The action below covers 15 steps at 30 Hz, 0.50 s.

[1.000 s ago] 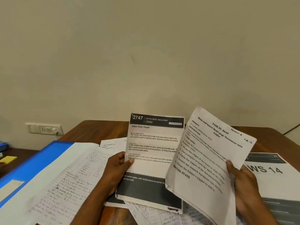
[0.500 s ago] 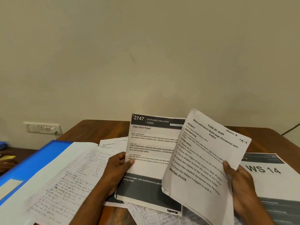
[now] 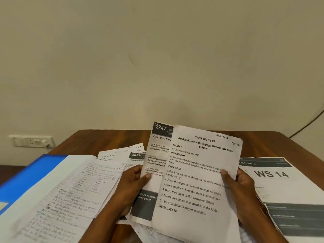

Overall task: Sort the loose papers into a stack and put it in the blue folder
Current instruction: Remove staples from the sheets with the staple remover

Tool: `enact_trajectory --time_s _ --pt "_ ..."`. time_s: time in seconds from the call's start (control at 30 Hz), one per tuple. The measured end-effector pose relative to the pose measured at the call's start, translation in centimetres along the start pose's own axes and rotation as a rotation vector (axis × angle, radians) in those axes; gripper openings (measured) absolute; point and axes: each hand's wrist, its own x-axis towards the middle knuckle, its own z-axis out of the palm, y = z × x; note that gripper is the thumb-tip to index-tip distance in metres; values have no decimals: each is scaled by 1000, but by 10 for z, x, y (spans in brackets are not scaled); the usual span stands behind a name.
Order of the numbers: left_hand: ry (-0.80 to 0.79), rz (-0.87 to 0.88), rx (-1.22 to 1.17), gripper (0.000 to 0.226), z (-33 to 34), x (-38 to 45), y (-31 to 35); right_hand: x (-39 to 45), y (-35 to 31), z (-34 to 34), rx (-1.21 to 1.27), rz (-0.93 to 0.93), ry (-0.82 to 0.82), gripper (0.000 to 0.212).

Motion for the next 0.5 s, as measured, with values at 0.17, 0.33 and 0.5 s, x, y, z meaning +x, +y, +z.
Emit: enact_trajectory --time_s 0.17,0.33,0.5 --pt "-42 -9 -17 24 14 -4 -3 4 5 -4 -31 -35 14 41" --pt "-74 -10 -37 27 19 -7 -5 3 8 -1 -11 -37 -20 40" --pt "-110 17 -33 31 24 -10 -4 -3 5 2 -70 -26 -34 26"
